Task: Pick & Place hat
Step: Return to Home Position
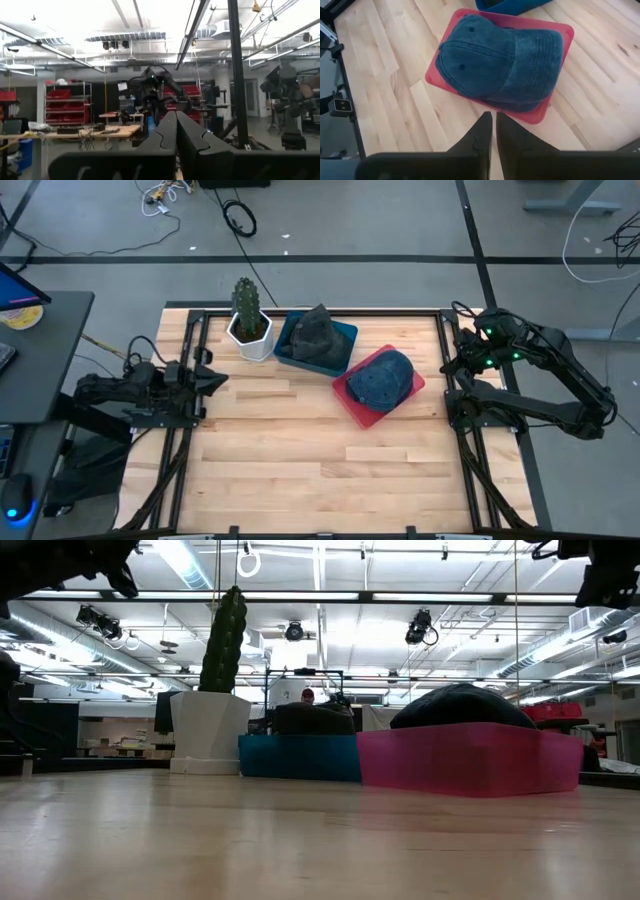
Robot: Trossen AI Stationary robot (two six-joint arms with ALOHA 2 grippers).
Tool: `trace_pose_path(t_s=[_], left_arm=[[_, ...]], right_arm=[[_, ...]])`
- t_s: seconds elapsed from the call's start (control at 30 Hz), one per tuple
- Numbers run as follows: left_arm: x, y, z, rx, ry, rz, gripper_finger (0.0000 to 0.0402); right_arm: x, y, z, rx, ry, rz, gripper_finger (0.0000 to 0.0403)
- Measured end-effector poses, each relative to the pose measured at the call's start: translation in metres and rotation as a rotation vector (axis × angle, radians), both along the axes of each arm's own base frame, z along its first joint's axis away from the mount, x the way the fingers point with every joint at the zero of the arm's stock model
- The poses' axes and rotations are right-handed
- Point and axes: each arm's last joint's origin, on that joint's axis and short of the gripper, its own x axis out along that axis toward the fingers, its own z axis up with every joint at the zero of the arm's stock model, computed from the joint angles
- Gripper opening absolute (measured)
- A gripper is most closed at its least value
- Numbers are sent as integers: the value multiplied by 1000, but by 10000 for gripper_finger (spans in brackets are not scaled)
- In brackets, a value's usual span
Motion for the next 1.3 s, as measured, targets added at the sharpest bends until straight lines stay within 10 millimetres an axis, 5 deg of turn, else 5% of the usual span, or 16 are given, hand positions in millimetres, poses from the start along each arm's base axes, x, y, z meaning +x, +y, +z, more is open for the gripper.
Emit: trace_pose_path(t_s=[0.73, 1.3], left_arm=[[11, 3, -34, -20, 89, 67, 2], [18, 6, -64, -99, 393, 97, 2]], right_arm=[[-3, 2, -3, 30, 41, 0, 27], [-3, 2, -3, 29, 40, 0, 27]])
